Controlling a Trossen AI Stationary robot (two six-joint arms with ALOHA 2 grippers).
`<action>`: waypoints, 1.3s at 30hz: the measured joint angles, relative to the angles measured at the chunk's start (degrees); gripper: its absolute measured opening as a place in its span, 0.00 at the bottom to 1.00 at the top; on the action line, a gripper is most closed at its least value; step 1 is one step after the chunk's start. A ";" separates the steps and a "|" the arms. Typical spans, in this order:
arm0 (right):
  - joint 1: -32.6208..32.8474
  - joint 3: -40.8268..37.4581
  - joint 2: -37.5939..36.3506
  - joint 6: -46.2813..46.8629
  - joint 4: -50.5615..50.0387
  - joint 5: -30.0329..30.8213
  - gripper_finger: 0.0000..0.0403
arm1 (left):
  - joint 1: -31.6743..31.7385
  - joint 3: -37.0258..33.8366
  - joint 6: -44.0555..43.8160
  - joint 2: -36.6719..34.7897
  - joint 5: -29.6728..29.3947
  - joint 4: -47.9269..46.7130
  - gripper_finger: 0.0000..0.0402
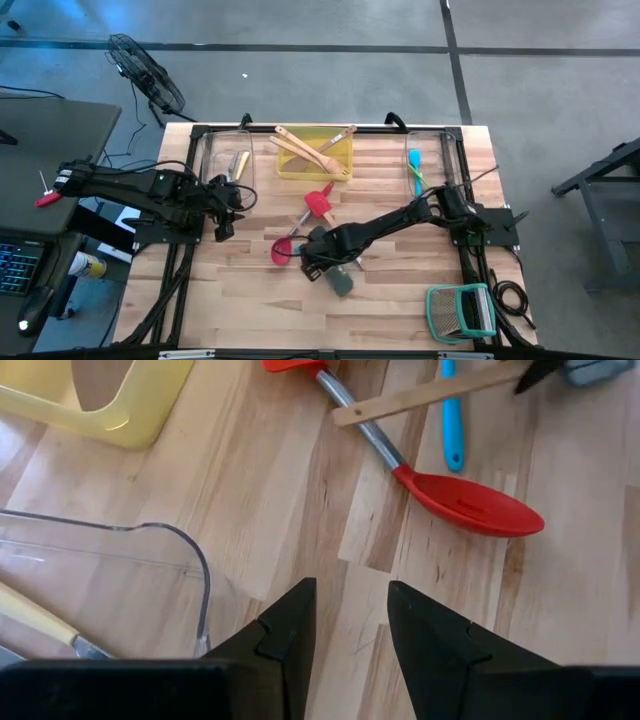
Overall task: Pick & Place Kitchen Items
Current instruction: Put the gray spatula into the right transparent bin
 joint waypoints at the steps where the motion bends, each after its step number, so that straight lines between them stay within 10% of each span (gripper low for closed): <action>1: 0.20 0.00 -0.59 -0.01 0.96 0.05 0.15 | 0.00 -0.02 -0.01 0.01 0.00 -0.01 0.30; 28: 3.19 0.11 -19.19 -11.37 7.11 18.51 0.15 | 0.02 -7.01 4.28 -0.01 4.46 13.08 0.30; 39: 2.88 0.13 -28.27 -17.99 -6.86 31.05 0.15 | 0.02 -7.01 19.93 -0.01 4.44 32.59 0.30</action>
